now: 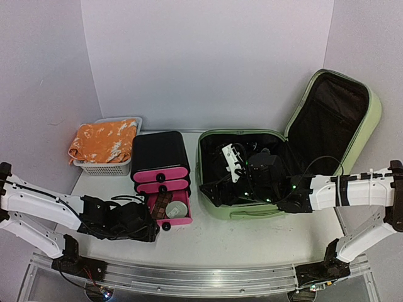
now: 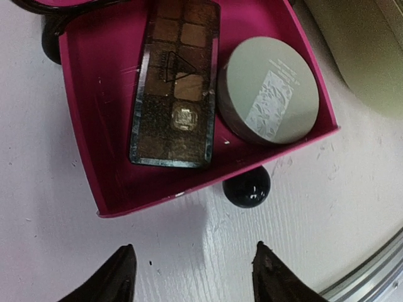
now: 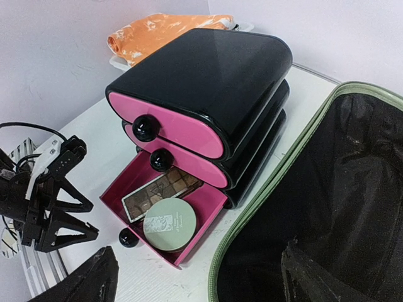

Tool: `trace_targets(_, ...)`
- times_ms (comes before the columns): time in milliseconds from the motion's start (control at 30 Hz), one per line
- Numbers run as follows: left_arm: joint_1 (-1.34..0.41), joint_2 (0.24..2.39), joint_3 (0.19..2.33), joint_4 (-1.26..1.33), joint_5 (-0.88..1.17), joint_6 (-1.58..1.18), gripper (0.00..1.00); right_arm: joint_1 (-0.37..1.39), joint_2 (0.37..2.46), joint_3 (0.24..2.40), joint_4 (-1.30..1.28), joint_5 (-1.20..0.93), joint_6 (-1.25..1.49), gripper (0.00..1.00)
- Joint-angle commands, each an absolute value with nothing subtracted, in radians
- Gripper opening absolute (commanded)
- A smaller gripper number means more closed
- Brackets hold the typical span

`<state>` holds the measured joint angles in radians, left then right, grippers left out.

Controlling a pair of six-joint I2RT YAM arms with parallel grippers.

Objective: Open, take out, and arrange the luggage
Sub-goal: Close the drawer in the storage box.

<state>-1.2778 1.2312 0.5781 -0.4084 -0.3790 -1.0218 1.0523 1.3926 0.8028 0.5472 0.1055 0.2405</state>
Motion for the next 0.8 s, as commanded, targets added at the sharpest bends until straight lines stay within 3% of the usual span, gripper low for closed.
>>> trace_targets(0,-1.282,1.246,0.573,-0.307,-0.466,-1.078,0.54,1.048,1.379,0.825,0.586,0.126,0.259,0.89)
trace_targets(100,-1.282,1.266,0.560,-0.258,-0.477,-1.094,0.40,1.048,1.375,0.823,0.586,0.126,0.261,0.89)
trace_targets(367,-1.282,1.403,0.615,-0.233,-0.490,-1.101,0.24,1.049,1.362,0.815,0.586,0.132,0.265,0.89)
trace_targets(600,-1.281,1.486,0.653,-0.231,-0.550,-1.166,0.00,1.048,1.366,0.832,0.585,0.129,0.261,0.89)
trace_targets(767,-1.271,1.519,0.680,-0.224,-0.598,-1.200,0.00,1.048,1.368,0.845,0.584,0.127,0.255,0.89)
